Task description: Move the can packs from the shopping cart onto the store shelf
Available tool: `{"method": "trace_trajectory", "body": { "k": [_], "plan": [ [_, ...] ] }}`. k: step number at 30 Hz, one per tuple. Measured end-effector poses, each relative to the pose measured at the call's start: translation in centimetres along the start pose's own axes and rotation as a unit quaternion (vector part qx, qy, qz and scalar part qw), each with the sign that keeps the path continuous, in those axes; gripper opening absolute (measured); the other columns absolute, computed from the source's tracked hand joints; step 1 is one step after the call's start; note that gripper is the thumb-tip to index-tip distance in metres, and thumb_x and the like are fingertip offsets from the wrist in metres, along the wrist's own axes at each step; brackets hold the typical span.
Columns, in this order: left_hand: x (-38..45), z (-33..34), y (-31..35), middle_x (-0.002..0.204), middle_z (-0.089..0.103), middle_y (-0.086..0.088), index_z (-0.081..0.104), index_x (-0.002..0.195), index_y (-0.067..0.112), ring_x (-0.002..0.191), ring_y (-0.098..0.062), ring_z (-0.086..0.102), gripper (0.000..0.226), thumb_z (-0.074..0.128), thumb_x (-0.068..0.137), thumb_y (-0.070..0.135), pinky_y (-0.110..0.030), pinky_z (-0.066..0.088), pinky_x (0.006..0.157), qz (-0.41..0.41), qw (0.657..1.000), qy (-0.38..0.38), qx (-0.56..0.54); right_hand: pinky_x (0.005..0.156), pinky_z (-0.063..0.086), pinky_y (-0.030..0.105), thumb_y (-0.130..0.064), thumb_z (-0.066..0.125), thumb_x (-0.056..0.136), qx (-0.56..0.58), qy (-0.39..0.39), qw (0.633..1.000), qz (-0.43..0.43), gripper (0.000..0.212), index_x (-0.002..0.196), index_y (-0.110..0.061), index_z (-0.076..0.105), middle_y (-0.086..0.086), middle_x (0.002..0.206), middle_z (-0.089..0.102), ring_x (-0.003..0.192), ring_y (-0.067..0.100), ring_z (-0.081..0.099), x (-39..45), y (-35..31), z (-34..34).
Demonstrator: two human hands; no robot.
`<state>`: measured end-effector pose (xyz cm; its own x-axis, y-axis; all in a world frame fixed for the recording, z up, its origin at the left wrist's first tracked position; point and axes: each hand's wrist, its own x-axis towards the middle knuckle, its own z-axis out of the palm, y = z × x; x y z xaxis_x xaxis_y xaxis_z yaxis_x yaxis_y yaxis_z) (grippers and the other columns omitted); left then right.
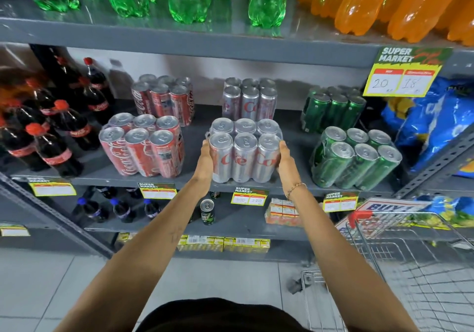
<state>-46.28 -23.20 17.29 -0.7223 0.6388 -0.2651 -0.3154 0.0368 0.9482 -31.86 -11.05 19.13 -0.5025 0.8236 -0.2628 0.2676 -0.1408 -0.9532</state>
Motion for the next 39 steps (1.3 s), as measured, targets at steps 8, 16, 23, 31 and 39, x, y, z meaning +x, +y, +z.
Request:
{"method": "trace_trajectory", "body": {
  "k": [8,16,23,31,39],
  "plan": [
    [-0.1,0.6,0.8,0.077,0.067,0.021,0.064,0.081,0.035,0.075,0.005,0.057,0.049,0.020,0.096,0.050,-0.017,0.041,0.066,-0.031,0.999,0.013,-0.005,0.110,0.035,0.049,-0.067,0.029,0.082,0.012,0.006,1.000,0.007,0.059,0.110,-0.028,0.061,0.011,0.129,0.061,0.120,0.026,0.053,0.4,0.3,-0.3],
    [-0.2,0.9,0.8,0.063,0.072,0.024,0.064,0.080,0.035,0.061,0.009,0.067,0.047,0.022,0.096,0.047,-0.020,0.043,0.063,-0.019,0.999,0.017,-0.035,0.111,0.034,0.048,-0.062,0.032,0.085,0.032,-0.007,0.999,0.000,0.046,0.095,-0.031,0.064,0.010,0.128,0.061,0.120,0.024,0.053,0.4,0.4,-0.9],
    [-0.8,1.8,1.0,0.068,0.073,0.022,0.064,0.082,0.035,0.071,0.004,0.066,0.045,0.023,0.096,0.048,-0.018,0.046,0.062,-0.017,0.999,-0.005,-0.042,0.110,0.036,0.047,-0.060,0.033,0.086,0.036,-0.007,0.999,-0.008,0.041,0.077,-0.035,0.064,0.007,0.119,0.065,0.115,0.023,0.056,0.3,0.5,-1.7],
    [-1.3,1.8,0.8,0.086,0.066,0.017,0.063,0.089,0.033,0.077,0.006,0.059,0.049,0.017,0.097,0.048,-0.013,0.042,0.063,-0.012,1.000,-0.021,0.008,0.111,0.035,0.047,-0.076,0.033,0.071,0.024,-0.028,0.999,-0.018,0.051,0.076,-0.038,0.067,0.002,0.116,0.065,0.116,0.021,0.056,-0.4,0.6,-2.0],
    [-4.2,2.2,2.3,0.128,0.058,0.002,0.052,0.127,0.022,0.104,-0.010,0.059,0.058,0.012,0.096,0.053,-0.019,0.046,0.089,-0.001,0.997,0.016,0.074,0.095,0.038,0.034,-0.057,0.022,0.092,-0.120,0.005,0.991,-0.056,0.059,0.121,-0.017,0.055,0.010,0.120,0.061,0.118,0.030,0.052,-3.0,-1.6,-2.6]
  ]
}}
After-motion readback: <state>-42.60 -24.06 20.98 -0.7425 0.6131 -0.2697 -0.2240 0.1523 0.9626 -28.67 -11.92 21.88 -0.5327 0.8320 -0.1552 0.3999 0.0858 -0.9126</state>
